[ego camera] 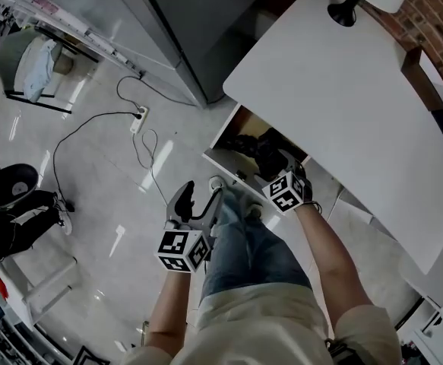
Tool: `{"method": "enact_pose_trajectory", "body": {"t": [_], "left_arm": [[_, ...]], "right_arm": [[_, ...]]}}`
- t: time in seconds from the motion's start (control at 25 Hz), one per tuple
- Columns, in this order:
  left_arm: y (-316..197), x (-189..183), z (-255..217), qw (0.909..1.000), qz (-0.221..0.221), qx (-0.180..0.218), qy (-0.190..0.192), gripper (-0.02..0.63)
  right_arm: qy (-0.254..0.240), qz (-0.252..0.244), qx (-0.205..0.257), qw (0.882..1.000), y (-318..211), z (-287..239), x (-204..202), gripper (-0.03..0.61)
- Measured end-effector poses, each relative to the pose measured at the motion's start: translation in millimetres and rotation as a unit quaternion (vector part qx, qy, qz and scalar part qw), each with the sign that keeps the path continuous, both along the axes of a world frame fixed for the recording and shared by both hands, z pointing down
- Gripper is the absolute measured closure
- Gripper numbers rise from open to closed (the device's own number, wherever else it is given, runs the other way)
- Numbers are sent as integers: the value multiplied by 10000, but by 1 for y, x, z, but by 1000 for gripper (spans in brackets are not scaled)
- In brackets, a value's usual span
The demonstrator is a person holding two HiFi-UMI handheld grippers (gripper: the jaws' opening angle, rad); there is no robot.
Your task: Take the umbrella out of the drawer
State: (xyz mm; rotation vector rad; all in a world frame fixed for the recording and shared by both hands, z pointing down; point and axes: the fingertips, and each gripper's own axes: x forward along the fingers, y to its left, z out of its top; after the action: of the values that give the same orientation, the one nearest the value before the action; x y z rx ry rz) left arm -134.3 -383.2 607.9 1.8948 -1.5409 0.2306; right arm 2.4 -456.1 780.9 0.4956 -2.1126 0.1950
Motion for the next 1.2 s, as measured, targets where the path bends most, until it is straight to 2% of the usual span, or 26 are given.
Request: {"method": "enact_pose_trajectory", "body": {"t": [0.44,0.72,1.04,1.2], "left_arm": [[-2,-6,51,9991,-52,-317,280,308],[0,-8,71,9979,-10,-491,412,308],[0,-12,79,9970,-50,-586,505,308],[0,-16,81,9967,-87,-617,513,308]], "right_arm": [[882,-574,-51,9944,-20,82,-2,152],[1657,-919,52,9819,-29,120,8,141],[2405,-720,-182,9678,-41,141,16,141],[2610,-672,-105,9629,-49,146,17,158]]}}
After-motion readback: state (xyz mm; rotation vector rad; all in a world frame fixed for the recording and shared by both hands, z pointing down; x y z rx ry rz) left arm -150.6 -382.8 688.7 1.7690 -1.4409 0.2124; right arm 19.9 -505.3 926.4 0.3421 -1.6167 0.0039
